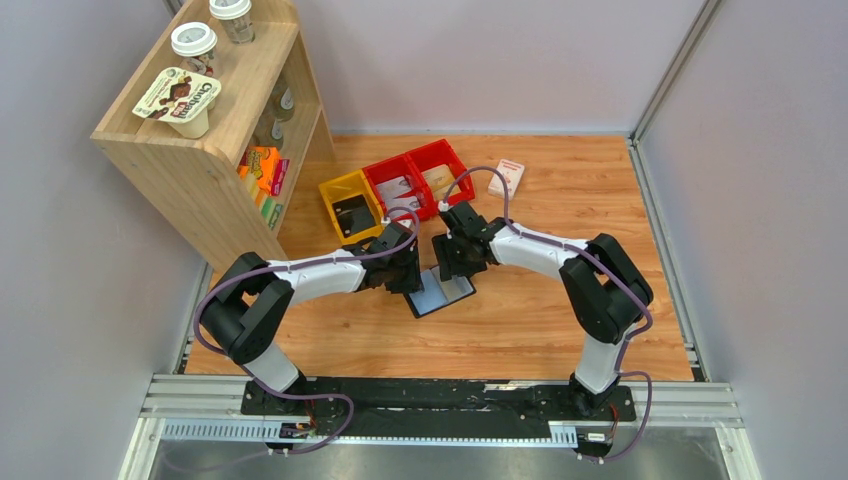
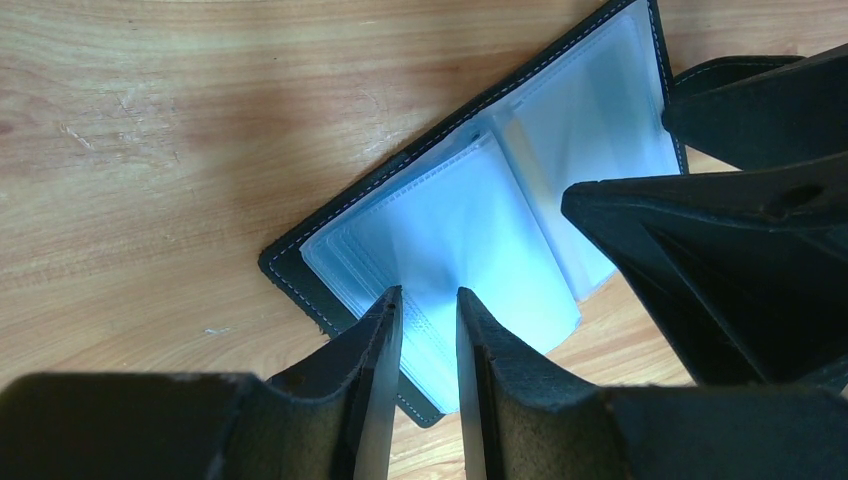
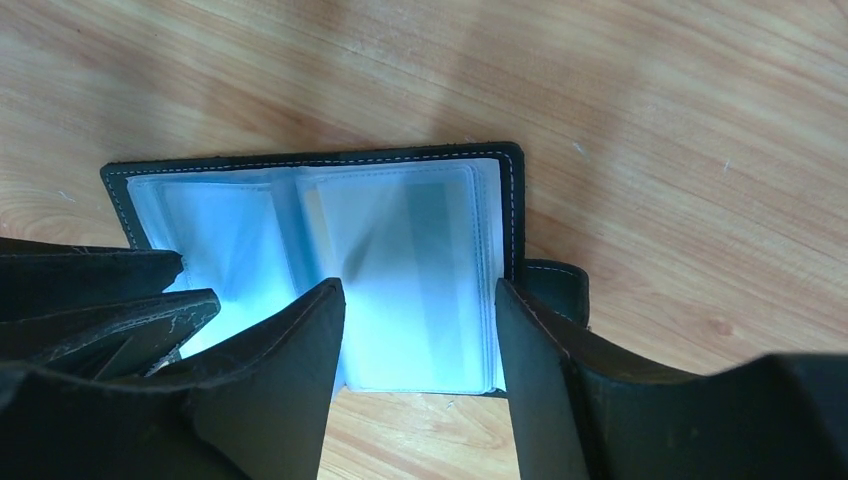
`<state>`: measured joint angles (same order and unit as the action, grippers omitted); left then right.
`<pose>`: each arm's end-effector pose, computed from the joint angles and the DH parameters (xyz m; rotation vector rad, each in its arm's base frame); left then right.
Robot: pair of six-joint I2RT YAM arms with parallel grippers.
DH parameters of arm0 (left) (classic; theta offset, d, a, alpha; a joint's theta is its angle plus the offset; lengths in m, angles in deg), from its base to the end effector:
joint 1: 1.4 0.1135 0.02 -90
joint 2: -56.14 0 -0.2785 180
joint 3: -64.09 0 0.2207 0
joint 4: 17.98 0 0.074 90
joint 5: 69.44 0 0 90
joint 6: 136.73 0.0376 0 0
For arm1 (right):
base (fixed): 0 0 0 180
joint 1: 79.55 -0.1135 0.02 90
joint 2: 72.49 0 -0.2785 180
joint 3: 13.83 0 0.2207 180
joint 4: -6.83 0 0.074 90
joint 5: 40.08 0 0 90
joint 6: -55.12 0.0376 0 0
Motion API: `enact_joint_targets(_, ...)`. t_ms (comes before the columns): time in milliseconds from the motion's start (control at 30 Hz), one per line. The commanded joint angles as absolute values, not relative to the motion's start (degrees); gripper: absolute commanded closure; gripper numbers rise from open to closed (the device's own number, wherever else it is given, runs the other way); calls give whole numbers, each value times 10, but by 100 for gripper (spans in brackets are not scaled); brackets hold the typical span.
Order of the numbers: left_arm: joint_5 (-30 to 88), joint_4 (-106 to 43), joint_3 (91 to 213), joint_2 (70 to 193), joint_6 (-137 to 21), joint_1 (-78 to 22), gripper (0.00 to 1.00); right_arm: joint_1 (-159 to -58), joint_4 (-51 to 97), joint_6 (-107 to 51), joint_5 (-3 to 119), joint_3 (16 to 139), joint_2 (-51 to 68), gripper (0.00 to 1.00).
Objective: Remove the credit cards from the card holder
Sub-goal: Remove the credit card from the card holder.
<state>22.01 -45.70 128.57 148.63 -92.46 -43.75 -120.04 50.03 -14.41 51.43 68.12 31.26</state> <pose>0.2135 -0.1959 0.1959 -0.0682 2.6654 -0.5957 0.2566 0.2204 0.2009 -0.4874 2.7152 0.3415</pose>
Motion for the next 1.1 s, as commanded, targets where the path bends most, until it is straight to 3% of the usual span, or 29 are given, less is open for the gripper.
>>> enact_joint_targets(0, 221, -461, 1286, 1490, -925, -440, 66, -1202, 487, -155, 542, 699, 313, 43)
enact_joint_targets(233, 224, -461, 1286, 1490, -925, -441, 66, -1202, 484, -154, 567, 694, 272, 55)
enact_joint_targets(1067, 207, -461, 1269, 1461, -935, -441, 66, -1202, 470, -135, 675, 665, 208, 55)
